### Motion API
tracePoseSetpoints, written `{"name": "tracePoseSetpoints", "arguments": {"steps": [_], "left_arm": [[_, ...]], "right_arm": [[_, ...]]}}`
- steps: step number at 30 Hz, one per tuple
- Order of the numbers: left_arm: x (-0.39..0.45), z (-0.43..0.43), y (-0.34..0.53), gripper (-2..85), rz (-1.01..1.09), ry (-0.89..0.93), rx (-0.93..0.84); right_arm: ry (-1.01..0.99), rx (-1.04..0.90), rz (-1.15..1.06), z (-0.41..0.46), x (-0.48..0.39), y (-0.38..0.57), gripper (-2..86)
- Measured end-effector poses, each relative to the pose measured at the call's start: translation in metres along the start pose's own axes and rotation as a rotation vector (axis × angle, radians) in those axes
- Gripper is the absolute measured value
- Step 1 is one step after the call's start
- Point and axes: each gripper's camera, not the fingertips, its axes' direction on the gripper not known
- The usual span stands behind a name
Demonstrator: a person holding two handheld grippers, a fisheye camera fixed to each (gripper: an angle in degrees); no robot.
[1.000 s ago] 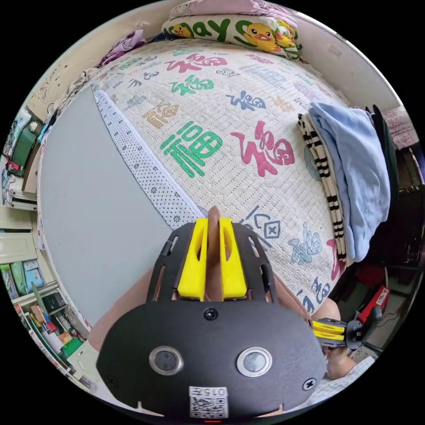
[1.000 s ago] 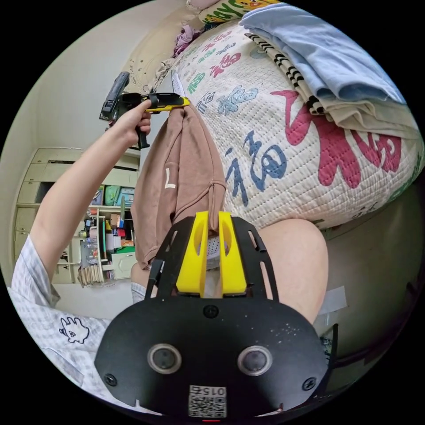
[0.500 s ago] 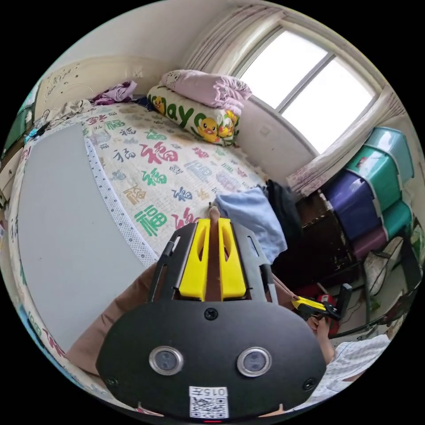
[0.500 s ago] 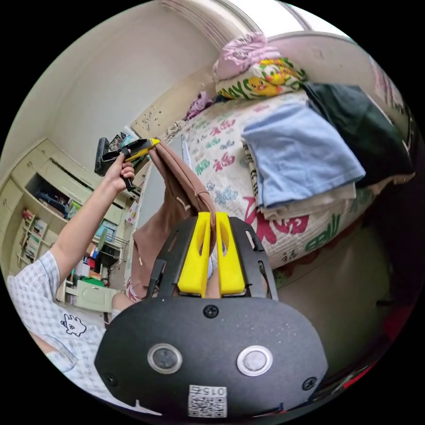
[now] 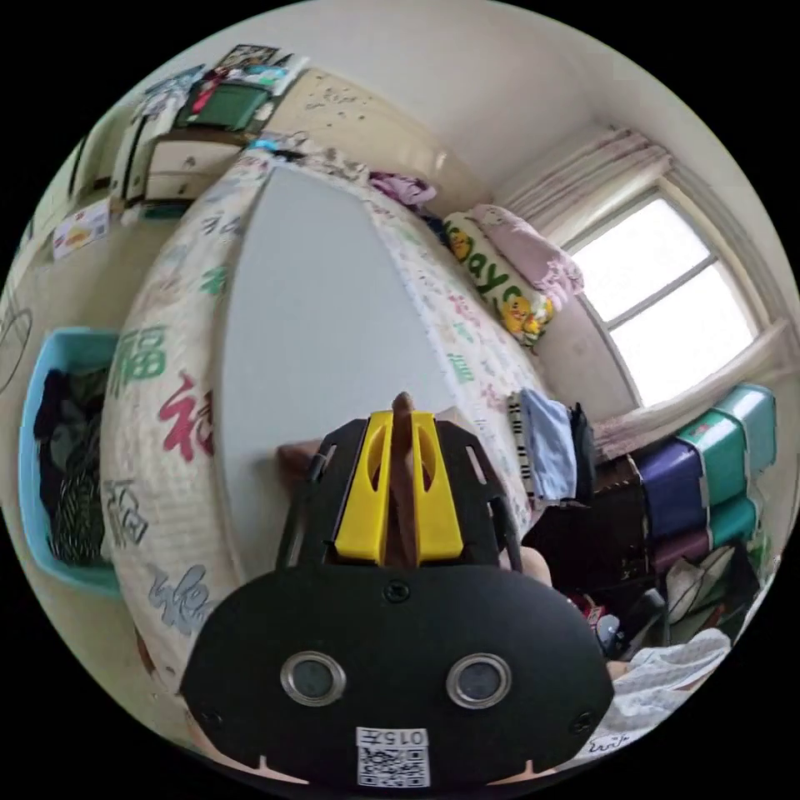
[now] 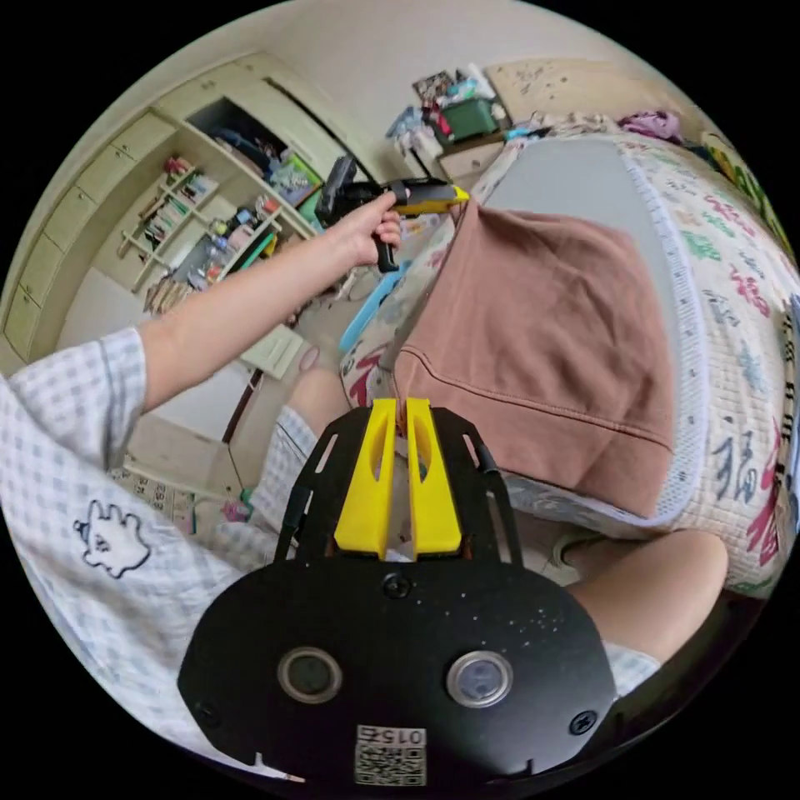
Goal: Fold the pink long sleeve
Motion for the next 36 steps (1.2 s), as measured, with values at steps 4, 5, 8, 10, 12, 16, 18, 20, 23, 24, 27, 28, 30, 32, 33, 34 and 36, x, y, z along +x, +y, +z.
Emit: {"name": "tracePoseSetpoints", "arguments": {"steps": [4,5,8,10,12,16,18,20,23,24,27,28,30,32,33,34,36], "left_arm": [[-0.068,0.004,0.042,8.7,-0.173,0.127,0.028],[-0.081,0.002,0.053,10.6,-0.219,0.186,0.063],[-0.103,-0.003,0.074,13.4,-0.277,0.325,0.177],[-0.113,0.000,0.080,13.7,-0.305,0.359,0.194],[-0.111,0.019,0.079,12.9,-0.283,0.305,0.078],[-0.092,0.039,0.075,4.2,-0.214,0.233,-0.021],[-0.085,0.035,0.071,3.0,-0.191,0.160,0.002],[-0.085,0.036,0.072,2.9,-0.213,0.097,0.008],[-0.087,0.052,0.080,3.6,-0.234,0.000,-0.027],[-0.086,0.060,0.084,4.4,-0.243,-0.045,-0.053],[-0.070,0.063,0.093,6.3,-0.203,-0.130,-0.073],[-0.065,0.061,0.094,6.8,-0.189,-0.156,-0.081],[-0.047,0.042,0.102,7.1,-0.137,-0.257,-0.070],[-0.034,0.017,0.117,6.4,-0.141,-0.297,-0.007],[-0.025,0.000,0.131,5.9,-0.140,-0.313,0.029],[-0.020,-0.009,0.139,5.8,-0.135,-0.320,0.048],[-0.002,-0.040,0.177,5.7,-0.120,-0.327,0.122]], "right_arm": [[-0.008,-0.159,-0.007,0.069,-0.005,-0.009,0.7],[0.015,-0.178,-0.015,0.080,-0.008,-0.008,0.7],[0.058,-0.199,-0.027,0.093,-0.012,-0.007,0.7],[0.050,-0.206,-0.013,0.098,-0.010,-0.009,0.8],[0.039,-0.216,0.004,0.107,-0.007,-0.014,0.8],[0.065,-0.244,-0.014,0.122,-0.010,-0.025,0.8],[0.077,-0.248,-0.031,0.132,-0.012,-0.031,0.9],[0.071,-0.249,-0.039,0.139,-0.013,-0.037,0.9],[0.074,-0.323,-0.026,0.164,-0.006,-0.049,1.1],[0.088,-0.355,0.006,0.176,0.001,-0.053,1.2],[0.037,-0.356,0.076,0.177,0.013,-0.063,1.7],[0.019,-0.346,0.082,0.173,0.013,-0.065,1.9],[-0.049,-0.295,0.132,0.150,0.016,-0.069,2.7],[-0.095,-0.244,0.229,0.125,0.022,-0.071,2.7],[-0.116,-0.209,0.323,0.104,0.027,-0.073,2.2],[-0.121,-0.187,0.375,0.093,0.029,-0.073,2.0],[-0.108,-0.081,0.537,0.036,0.028,-0.079,0.9]]}}
